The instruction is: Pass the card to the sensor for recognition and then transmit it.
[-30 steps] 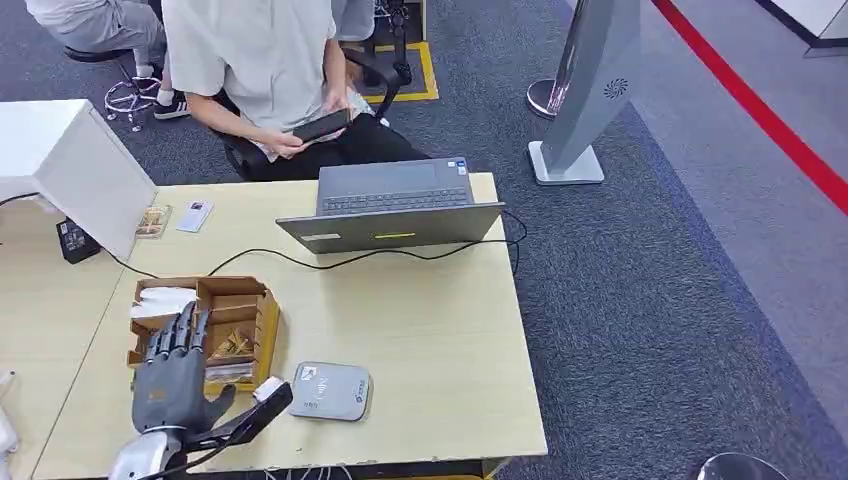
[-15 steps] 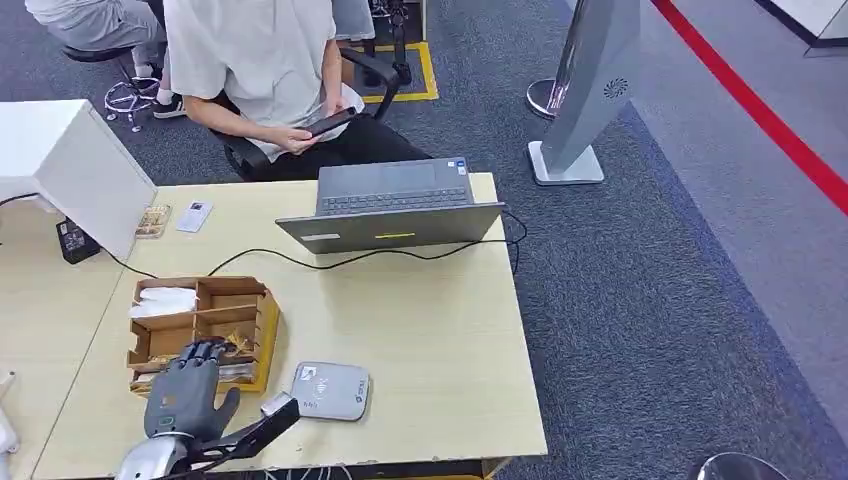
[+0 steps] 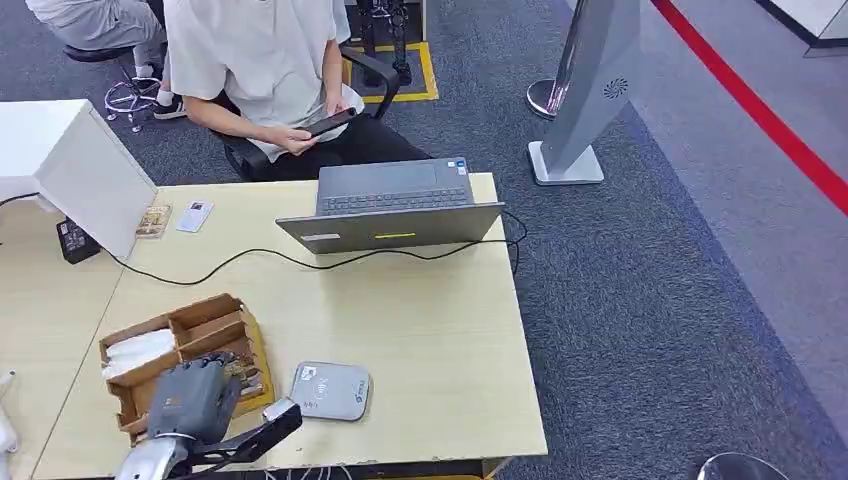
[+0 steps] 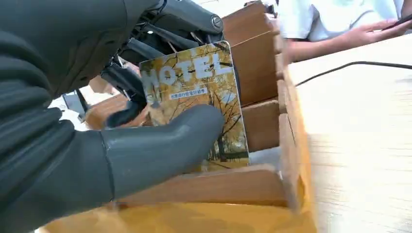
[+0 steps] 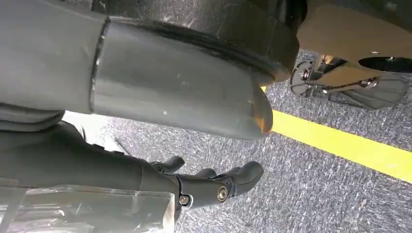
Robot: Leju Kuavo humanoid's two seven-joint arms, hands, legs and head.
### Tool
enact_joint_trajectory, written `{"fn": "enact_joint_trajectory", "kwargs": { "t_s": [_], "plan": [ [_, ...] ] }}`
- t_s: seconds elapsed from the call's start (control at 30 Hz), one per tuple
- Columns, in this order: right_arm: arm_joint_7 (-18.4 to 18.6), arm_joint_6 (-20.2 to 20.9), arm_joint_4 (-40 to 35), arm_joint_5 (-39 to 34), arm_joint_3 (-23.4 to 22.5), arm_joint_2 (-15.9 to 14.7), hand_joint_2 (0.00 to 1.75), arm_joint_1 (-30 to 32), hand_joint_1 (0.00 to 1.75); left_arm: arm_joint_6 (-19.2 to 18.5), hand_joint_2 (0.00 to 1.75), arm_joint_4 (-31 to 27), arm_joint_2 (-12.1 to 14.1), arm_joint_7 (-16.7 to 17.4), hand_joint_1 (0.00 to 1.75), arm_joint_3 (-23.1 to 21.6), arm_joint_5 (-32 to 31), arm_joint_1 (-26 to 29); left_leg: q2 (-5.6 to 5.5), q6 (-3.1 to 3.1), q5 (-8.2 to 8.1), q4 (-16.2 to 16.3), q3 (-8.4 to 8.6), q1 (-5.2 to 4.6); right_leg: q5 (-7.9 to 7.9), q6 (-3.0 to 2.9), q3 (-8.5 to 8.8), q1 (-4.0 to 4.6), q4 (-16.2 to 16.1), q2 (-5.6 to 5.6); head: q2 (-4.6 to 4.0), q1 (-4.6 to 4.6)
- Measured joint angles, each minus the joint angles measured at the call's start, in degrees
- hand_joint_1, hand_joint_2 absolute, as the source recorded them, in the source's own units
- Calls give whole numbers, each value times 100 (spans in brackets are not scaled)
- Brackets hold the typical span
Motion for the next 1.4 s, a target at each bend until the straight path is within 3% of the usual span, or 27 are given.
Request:
{"fn": "enact_joint_trajectory", "kwargs": {
  "t_s": [0.5,1.4],
  "plan": [
    [2,-2,0,72,-37,4,0,-1,0,219,175,0,-39,111,175,0,-164,7,0,0,0,0,0,0,0,0,0,0,0,0,0,0],
    [2,-4,-9,87,-96,9,0,-1,0,262,175,-182,-129,144,175,-4,-431,27,0,0,0,0,-1,0,0,0,0,0,0,0,0,0]
  ]
}}
